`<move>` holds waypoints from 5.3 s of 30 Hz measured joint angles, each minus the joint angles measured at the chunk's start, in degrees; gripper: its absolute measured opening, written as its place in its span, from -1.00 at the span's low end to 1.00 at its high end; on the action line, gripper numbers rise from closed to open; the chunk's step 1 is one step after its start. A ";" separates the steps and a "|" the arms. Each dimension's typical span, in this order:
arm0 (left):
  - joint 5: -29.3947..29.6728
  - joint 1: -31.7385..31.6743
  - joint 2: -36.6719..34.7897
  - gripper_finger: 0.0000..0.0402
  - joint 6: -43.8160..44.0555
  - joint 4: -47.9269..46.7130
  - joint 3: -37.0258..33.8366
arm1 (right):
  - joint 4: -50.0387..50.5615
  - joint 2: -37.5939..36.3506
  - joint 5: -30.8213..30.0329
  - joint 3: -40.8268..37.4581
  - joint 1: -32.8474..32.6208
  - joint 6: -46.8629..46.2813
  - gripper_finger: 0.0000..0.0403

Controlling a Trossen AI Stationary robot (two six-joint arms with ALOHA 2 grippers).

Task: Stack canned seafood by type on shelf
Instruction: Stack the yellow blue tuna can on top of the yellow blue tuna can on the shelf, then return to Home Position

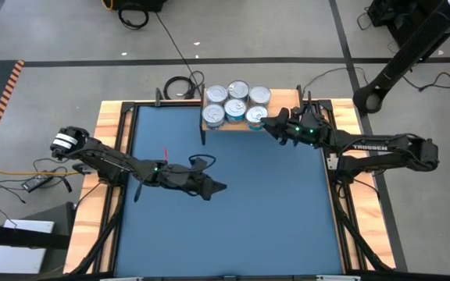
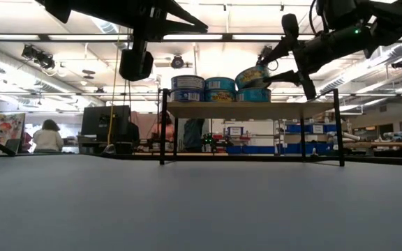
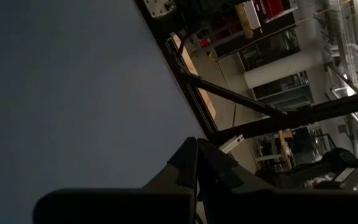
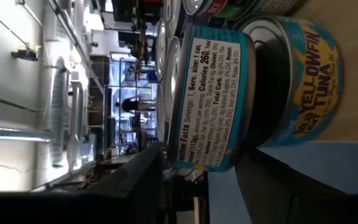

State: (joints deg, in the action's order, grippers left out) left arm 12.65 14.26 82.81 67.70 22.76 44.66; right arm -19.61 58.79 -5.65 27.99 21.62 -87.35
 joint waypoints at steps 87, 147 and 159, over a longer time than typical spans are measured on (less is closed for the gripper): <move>1.19 -10.45 -38.94 -0.95 -39.04 -10.34 0.09 | 15.51 -56.49 41.29 0.00 -1.50 40.04 -0.01; 1.46 0.85 -58.49 -0.95 -48.10 14.86 -44.19 | 4.78 -58.37 39.68 -27.63 -11.05 61.23 0.01; 3.55 0.85 -58.51 -0.95 -49.35 3.12 -44.19 | 15.12 -57.85 36.92 -27.63 -11.05 68.41 0.01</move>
State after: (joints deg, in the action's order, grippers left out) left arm 16.21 15.11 24.30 18.35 25.88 0.47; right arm -4.49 0.94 31.27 0.36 10.57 -18.94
